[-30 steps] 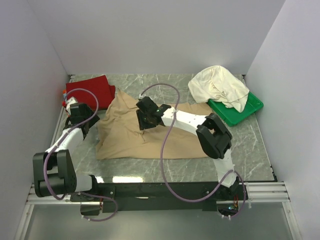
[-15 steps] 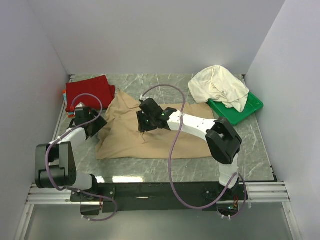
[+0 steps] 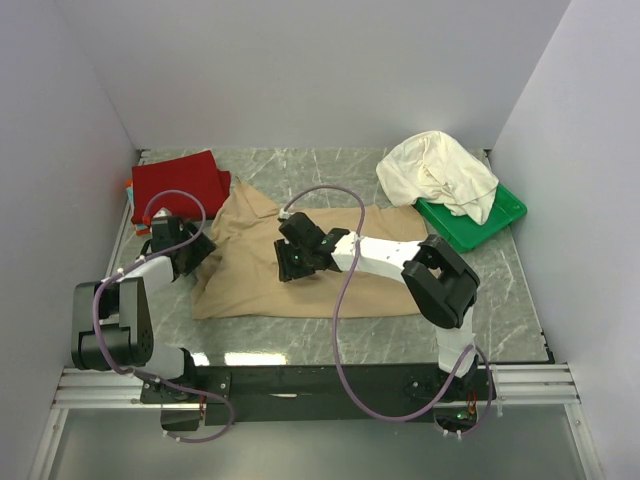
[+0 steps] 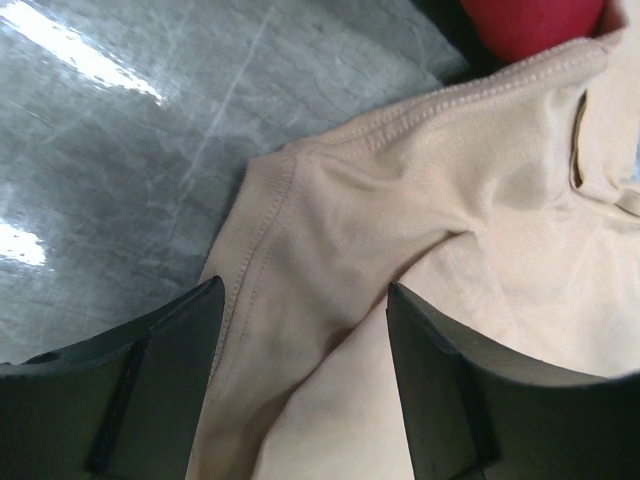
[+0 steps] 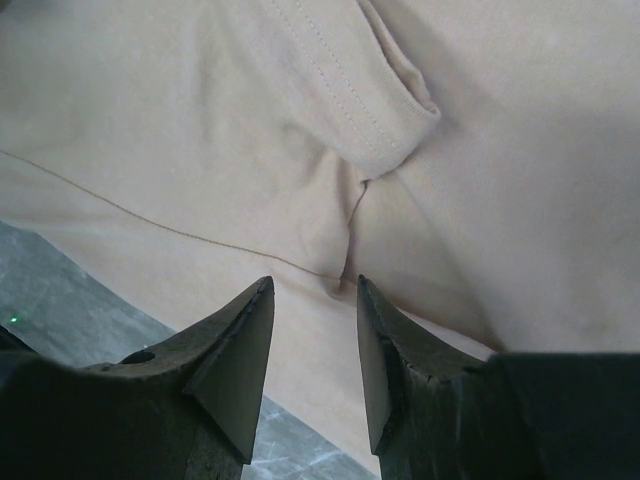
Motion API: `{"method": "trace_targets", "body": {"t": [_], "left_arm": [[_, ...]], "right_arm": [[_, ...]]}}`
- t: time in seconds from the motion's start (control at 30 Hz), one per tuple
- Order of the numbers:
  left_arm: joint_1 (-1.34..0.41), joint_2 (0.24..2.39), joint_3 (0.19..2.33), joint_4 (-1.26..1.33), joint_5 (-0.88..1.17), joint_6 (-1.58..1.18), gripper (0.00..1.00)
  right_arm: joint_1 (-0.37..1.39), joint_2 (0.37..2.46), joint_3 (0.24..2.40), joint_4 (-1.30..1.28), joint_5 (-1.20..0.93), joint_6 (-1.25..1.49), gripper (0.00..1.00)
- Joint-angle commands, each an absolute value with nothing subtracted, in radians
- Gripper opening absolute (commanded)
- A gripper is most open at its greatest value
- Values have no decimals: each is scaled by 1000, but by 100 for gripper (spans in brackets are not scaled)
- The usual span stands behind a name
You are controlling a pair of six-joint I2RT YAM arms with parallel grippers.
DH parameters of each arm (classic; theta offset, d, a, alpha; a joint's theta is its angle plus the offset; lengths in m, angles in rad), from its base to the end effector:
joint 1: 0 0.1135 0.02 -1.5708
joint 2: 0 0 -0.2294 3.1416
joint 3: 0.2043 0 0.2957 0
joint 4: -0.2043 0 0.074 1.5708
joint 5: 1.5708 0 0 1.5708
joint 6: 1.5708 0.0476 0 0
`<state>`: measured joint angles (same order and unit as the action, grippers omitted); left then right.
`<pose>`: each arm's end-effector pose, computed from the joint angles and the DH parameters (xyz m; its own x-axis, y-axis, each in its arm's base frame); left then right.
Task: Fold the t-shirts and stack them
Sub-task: Fold the tshirt
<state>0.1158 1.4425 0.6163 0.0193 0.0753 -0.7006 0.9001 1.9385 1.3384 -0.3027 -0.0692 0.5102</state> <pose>0.3133 0.0328 0.0810 -0.5074 -0.7062 -0.4938 -0.5110 0.7080 -0.4875 0.2775 0.3550 0.1182 -0.8205 -0.2503 -0.5140 -0.4669 0.8121 0.3499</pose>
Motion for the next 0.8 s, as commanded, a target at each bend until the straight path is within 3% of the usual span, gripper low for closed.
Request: {"method": "trace_targets", "body": {"t": [0.0,0.5,0.77], "left_arm": [[126,1460,627,3,3,-698,73],[138,1497,687,-12,-43,-635,73],[135,1401,690,-57,-68,-656,74]], "right_arm": [[905,1933,1315,-262,-74,528,46],[917,1922,1279,-259,-72,538,46],[919,1870,1279,-275,-48,531,46]]}}
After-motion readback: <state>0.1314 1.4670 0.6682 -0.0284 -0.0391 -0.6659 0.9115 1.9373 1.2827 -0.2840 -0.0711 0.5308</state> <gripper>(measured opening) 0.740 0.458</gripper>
